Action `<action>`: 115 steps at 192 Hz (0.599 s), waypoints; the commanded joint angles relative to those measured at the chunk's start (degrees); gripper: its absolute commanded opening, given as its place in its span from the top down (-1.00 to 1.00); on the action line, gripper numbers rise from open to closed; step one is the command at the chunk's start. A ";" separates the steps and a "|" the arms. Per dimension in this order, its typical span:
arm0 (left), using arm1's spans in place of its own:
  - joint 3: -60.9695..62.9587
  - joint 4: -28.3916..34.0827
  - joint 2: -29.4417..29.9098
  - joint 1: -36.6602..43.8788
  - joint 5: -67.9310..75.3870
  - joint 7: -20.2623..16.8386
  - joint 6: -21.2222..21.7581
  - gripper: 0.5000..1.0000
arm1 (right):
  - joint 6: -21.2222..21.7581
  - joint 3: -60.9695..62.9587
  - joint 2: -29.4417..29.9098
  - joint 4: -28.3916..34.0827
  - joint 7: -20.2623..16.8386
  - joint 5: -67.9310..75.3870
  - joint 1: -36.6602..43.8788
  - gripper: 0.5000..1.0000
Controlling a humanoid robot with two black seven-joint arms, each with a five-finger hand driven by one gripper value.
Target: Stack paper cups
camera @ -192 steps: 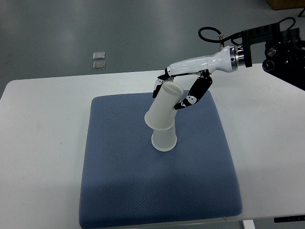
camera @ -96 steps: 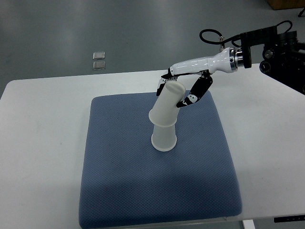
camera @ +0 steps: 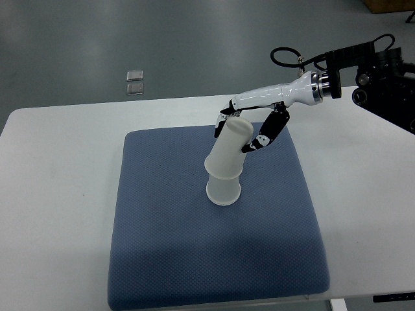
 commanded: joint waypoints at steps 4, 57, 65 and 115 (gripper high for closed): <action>0.00 0.00 0.00 -0.01 0.00 -0.02 -0.07 -1.00 | -0.12 -0.08 0.78 -0.08 0.00 -0.03 -0.44 -0.58; 0.00 0.00 0.00 -0.01 0.00 -0.02 0.02 -1.00 | 0.05 0.36 0.78 -0.25 0.00 0.14 -0.36 -0.69; 0.00 0.00 0.00 -0.01 0.00 -0.02 0.02 -1.00 | 0.05 0.36 0.86 -0.25 0.00 0.14 -0.36 -0.69; 0.00 0.00 0.00 -0.01 0.00 -0.02 0.02 -1.00 | 0.06 0.44 0.86 -1.31 0.00 1.11 -0.97 -0.69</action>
